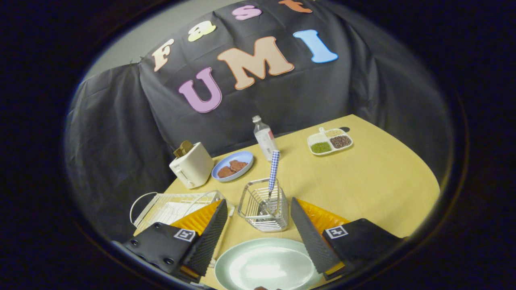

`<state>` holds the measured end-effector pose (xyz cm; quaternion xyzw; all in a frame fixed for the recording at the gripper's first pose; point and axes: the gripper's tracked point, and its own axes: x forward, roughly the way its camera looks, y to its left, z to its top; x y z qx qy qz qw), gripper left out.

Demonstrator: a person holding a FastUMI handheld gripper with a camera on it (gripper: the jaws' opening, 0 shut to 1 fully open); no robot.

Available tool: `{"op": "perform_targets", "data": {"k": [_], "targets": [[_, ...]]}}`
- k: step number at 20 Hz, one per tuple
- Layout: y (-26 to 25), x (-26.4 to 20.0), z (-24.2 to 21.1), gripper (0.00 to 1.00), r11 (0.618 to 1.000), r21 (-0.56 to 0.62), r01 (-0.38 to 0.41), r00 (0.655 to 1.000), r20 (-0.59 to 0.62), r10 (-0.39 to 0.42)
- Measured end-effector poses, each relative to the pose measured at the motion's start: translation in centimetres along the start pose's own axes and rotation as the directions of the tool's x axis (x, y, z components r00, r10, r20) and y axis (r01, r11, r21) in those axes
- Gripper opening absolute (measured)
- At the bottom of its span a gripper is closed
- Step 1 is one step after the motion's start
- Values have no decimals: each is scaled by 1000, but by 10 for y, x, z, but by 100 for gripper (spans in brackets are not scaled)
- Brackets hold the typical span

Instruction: Take the plate from the dish rack, then take the spoon from the basket and place it into the plate.

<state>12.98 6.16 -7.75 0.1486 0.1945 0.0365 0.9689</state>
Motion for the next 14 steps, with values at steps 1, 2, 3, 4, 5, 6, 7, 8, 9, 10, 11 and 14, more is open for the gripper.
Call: {"op": "perform_targets", "data": {"k": [1,2,3,4,5,6,7,8,9,10,11,14], "targets": [[-3,12,6,98,1000,-5,20,1000,0,-20],[-6,22,11,98,999,-6,41,999,0,-41],[-9,32,16,98,998,-1,55,998,-1,-55],[-10,41,21,98,998,11,61,998,0,-61],[-8,50,24,98,998,27,57,998,3,-58],[-6,58,27,98,998,49,50,999,3,-51],[-6,67,29,98,997,69,45,999,0,-45],[-8,75,30,98,995,85,51,999,-2,-51],[-12,83,33,97,994,92,64,998,-4,-64],[-14,91,34,97,993,91,73,997,-7,-73],[-17,99,35,91,993,87,79,997,-6,-78],[-21,119,39,73,988,116,102,995,-1,-103]]}}
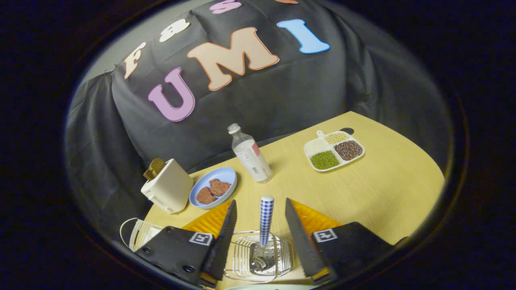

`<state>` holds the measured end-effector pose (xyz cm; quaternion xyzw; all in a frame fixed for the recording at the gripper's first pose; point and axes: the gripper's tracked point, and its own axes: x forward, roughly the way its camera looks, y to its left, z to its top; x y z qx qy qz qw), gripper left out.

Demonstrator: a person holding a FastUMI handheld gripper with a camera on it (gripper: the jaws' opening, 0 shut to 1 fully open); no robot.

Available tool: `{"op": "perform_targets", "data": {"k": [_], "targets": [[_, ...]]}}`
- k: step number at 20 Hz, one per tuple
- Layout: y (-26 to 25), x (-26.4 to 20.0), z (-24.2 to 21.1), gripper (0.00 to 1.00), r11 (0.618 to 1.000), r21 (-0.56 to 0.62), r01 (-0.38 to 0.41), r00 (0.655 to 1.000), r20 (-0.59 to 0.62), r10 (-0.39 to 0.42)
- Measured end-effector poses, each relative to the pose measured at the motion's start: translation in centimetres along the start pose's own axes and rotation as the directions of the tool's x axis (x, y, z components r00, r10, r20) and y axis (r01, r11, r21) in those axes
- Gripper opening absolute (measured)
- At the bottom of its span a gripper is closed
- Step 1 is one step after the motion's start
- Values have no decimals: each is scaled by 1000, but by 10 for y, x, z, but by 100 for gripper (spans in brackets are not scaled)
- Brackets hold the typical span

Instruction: Take the plate from the dish rack, then take the spoon from the basket and place it into the plate.

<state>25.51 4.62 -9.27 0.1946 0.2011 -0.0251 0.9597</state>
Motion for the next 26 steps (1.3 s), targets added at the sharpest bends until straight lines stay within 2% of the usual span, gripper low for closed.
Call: {"op": "perform_targets", "data": {"k": [2,4,7,8,9,14,17,20,26], "targets": [[-1,9,-7,61,1000,18,3,1000,-24,-3],[-7,15,-5,48,999,-14,31,999,-6,-32],[-3,14,2,30,996,-83,22,999,48,-18],[-5,-2,8,24,997,-53,51,997,61,-48],[-1,1,11,13,999,-36,35,997,66,-32],[14,-12,18,12,1000,-30,-1,996,86,4],[13,-26,40,12,999,-52,14,987,163,-6],[19,-46,57,12,999,-52,-2,978,210,13],[34,-116,71,12,992,-82,-90,952,286,111]]}}
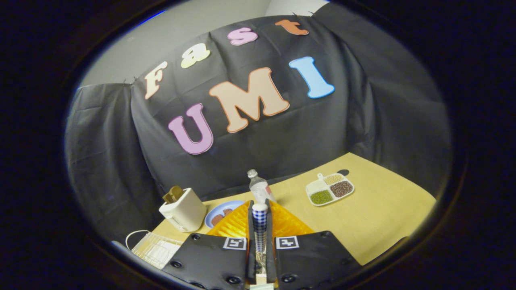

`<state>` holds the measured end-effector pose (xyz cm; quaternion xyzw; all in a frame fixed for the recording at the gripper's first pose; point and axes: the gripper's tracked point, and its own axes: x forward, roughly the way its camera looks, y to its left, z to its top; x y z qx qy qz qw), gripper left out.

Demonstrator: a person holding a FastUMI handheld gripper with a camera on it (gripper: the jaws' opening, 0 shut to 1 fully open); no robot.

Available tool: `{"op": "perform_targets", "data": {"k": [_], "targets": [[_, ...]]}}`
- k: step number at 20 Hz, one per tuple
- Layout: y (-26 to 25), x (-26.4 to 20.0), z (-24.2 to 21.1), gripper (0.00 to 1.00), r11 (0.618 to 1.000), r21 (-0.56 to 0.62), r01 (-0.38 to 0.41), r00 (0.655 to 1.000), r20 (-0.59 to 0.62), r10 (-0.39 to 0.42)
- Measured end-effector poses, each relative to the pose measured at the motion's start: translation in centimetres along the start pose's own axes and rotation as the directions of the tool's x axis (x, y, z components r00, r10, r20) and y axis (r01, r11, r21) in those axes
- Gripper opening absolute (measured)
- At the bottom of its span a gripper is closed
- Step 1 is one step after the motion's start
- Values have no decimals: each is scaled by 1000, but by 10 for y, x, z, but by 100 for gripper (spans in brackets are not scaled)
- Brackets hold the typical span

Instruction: Take the plate from the dish rack, then take the spoon from the basket and place it into the plate.

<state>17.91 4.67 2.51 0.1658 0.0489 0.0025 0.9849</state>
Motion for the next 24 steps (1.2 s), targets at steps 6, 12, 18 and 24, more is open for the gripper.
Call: {"op": "perform_targets", "data": {"k": [6,12,18,24], "targets": [[-1,-67,-3,12,994,67,-82,996,22,81],[-13,-109,-56,12,989,95,-111,991,-70,118],[-49,-111,-122,13,976,200,-83,971,-205,125],[-83,-99,-138,13,943,331,-45,962,-239,130]]}}
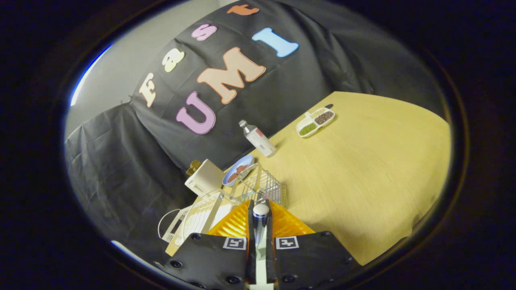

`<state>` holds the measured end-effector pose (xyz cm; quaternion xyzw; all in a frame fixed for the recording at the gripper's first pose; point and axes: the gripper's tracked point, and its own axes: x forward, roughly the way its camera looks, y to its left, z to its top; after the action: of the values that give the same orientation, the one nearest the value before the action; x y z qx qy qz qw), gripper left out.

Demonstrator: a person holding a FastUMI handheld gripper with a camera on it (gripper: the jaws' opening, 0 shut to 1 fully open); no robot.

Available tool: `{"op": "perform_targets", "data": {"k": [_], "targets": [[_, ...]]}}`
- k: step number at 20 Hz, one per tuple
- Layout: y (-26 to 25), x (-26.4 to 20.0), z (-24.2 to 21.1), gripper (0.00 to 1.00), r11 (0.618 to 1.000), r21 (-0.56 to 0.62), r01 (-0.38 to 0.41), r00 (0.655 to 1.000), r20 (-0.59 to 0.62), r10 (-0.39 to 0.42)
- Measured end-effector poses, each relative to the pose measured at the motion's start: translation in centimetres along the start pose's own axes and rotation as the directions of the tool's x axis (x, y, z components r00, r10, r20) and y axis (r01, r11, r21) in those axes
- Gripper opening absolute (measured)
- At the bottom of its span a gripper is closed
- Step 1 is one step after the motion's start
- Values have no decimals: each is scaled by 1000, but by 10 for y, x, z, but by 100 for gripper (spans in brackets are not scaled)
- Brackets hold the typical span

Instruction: Take the plate from the dish rack, then take the spoon from the basket and place it into the plate.

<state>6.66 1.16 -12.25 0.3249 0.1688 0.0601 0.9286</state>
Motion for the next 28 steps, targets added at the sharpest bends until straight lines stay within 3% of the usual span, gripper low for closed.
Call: {"op": "perform_targets", "data": {"k": [5,10,13,16,21,28], "targets": [[-51,5,-11,56,988,-94,122,992,-32,-125],[-72,-1,20,100,945,-236,227,973,89,-212],[-75,-22,60,100,871,-369,324,939,234,-250],[-50,-45,97,100,790,-476,386,901,376,-214],[18,-55,87,100,802,-535,267,923,380,-53],[35,-63,77,100,755,-595,277,921,388,-32]]}}
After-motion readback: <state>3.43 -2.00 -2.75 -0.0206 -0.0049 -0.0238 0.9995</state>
